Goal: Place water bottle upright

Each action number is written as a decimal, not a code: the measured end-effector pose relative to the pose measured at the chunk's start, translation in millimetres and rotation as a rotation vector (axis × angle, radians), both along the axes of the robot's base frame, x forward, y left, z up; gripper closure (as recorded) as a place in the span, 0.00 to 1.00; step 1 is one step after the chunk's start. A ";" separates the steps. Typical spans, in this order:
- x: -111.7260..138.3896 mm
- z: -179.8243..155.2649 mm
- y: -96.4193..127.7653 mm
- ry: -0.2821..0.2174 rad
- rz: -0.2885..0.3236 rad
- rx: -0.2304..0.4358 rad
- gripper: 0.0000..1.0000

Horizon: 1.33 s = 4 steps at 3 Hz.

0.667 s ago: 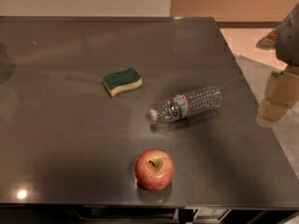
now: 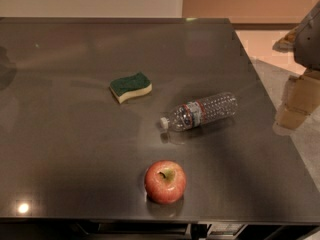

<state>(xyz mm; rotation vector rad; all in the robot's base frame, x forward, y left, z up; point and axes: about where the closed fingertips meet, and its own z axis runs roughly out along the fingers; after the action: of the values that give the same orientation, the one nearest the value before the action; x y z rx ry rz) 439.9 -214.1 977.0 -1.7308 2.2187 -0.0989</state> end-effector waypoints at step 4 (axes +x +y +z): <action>43.9 -50.6 102.2 0.058 0.301 0.017 0.00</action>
Offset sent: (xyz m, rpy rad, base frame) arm 0.0460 0.0783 -0.0310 0.0465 0.0433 0.2608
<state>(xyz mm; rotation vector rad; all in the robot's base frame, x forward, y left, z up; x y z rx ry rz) 483.8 -111.9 926.4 -2.0586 1.9628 0.0408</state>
